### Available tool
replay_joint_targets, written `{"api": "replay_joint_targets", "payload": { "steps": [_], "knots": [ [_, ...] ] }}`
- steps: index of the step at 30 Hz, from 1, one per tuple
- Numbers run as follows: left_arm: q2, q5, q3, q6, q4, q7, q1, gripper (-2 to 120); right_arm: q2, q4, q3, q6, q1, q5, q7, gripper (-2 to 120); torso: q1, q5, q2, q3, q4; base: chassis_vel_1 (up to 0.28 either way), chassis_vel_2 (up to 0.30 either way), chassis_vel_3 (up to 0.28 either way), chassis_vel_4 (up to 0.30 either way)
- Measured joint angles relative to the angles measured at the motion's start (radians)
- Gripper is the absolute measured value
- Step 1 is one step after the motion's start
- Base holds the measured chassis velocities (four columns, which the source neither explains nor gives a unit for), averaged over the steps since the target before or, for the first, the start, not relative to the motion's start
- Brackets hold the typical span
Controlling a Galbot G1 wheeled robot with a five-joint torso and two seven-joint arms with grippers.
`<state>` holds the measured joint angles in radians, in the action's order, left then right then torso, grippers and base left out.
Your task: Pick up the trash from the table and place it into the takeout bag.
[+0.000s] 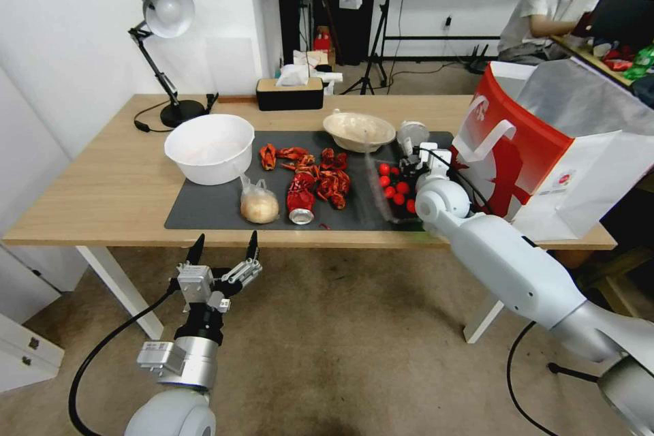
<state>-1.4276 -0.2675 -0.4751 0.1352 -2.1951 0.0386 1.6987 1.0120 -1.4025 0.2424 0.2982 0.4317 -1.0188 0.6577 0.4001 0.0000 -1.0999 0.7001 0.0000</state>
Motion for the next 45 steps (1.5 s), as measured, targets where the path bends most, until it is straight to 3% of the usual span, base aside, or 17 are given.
{"api": "replay_joint_targets", "payload": {
  "steps": [28,45],
  "knots": [
    [-0.016,0.025,0.022,0.001,0.006,-0.006,-0.005,100,-0.114,-0.218,-0.085,-0.027,0.071,0.022,-0.011,46,0.000,0.0000,0.000,0.000,0.0001,0.000,0.000,0.000,0.000],
    [-0.021,0.030,0.026,0.000,0.007,-0.007,-0.006,100,-0.127,-0.299,-0.076,-0.273,0.000,-0.035,-0.197,46,0.000,0.0000,0.000,0.000,0.0001,0.000,0.000,0.000,0.000]
  ]
}}
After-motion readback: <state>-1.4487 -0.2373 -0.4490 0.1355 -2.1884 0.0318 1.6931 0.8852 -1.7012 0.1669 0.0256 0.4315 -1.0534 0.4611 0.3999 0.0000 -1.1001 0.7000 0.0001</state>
